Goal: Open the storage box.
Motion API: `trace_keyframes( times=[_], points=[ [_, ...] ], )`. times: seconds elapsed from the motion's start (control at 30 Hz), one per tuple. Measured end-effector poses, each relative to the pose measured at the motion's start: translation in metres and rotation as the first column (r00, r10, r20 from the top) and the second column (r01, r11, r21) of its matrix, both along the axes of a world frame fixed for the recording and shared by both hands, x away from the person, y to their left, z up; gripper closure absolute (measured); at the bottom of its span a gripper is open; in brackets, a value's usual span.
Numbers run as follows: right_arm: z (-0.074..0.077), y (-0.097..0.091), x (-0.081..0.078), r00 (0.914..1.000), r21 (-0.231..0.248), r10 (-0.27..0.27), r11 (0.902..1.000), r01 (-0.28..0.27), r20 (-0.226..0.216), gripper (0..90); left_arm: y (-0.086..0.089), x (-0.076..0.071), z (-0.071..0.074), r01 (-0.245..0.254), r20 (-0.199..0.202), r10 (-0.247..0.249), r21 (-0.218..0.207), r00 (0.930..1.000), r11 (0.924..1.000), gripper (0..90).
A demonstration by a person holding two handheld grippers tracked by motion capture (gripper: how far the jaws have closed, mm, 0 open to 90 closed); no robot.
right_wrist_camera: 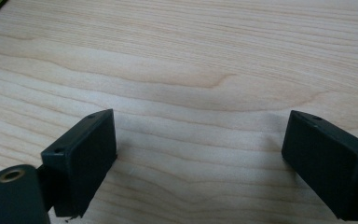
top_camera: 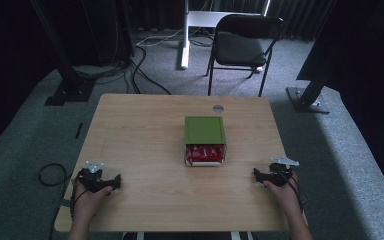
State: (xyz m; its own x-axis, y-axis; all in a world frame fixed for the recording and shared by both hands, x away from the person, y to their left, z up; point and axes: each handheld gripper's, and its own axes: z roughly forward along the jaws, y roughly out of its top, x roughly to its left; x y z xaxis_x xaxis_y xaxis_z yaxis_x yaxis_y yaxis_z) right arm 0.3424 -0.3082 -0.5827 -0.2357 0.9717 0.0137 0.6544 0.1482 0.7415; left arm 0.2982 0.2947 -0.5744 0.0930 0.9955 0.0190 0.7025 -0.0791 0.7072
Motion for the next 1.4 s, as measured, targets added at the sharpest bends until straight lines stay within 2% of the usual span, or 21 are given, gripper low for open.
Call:
trace_keyframes(
  times=[0.43, 0.53, 0.63, 0.83, 1.07, 1.13, 1.17, 1.2, 1.23, 1.3, 1.4],
  points=[
    [0.0, 0.0, 0.0, 1.0, 0.0, 0.0, 1.0, 0.0, 0.0, 9.7, 0.0, 0.0, 0.0, 0.004, -0.002, -0.004, 0.001, 1.0, 1.0, 1.6],
    [0.0, 0.0, 0.0, 1.0, 0.0, 0.0, 1.0, 0.0, 0.0, 9.7, 0.0, 0.0, 0.0, 0.02, 0.0, -0.02, 0.004, 0.9998, 0.9998, 1.6],
    [0.0, 0.0, 0.0, 1.0, 0.0, 0.0, 1.0, 0.0, 0.0, 9.7, -0.003, -0.001, 0.001, 0.044, 0.004, -0.044, 0.031, 0.999, 0.9986, 1.6],
    [0.0, 0.0, 0.0, 1.0, 0.0, 0.0, 1.0, 0.0, 0.0, 9.7, -0.013, -0.001, 0.009, 0.085, 0.035, -0.087, 0.056, 0.9956, 0.9948, 1.6],
    [0.0, 0.0, 0.0, 1.0, 0.001, 0.0, 1.0, 0.0, 0.0, 9.7, -0.028, 0.001, 0.016, 0.148, 0.052, -0.153, 0.089, 0.9868, 0.9849, 1.6],
    [0.0, 0.0, 0.0, 1.0, 0.0, 0.0, 1.0, 0.0, 0.0, 9.7, -0.03, 0.001, 0.017, 0.15, 0.056, -0.156, 0.09, 0.9862, 0.9846, 1.6],
    [0.0, 0.0, 0.0, 1.0, 0.001, 0.0, 1.0, 0.0, 0.0, 9.7, -0.037, 0.002, 0.02, 0.177, 0.058, -0.184, 0.111, 0.9812, 0.978, 1.6],
    [0.0, 0.0, 0.0, 1.0, 0.001, 0.0, 1.0, 0.0, 0.0, 9.7, -0.037, 0.002, 0.02, 0.177, 0.058, -0.184, 0.111, 0.9812, 0.978, 1.6],
    [0.0, 0.0, 0.0, 1.0, 0.0, -0.001, 1.0, 0.001, 0.0, 9.7, -0.042, 0.002, 0.023, 0.194, 0.063, -0.202, 0.126, 0.9773, 0.973, 1.6],
    [0.0, 0.0, 0.0, 1.0, 0.001, 0.0, 1.0, 0.0, 0.0, 9.7, -0.048, 0.003, 0.026, 0.207, 0.072, -0.217, 0.128, 0.9736, 0.97, 1.6],
    [0.0, 0.0, 0.0, 1.0, 0.0, 0.0, 1.0, 0.0, 0.0, 9.7, -0.057, 0.003, 0.03, 0.24, 0.075, -0.253, 0.142, 0.9646, 0.9602, 1.6]
  ],
)
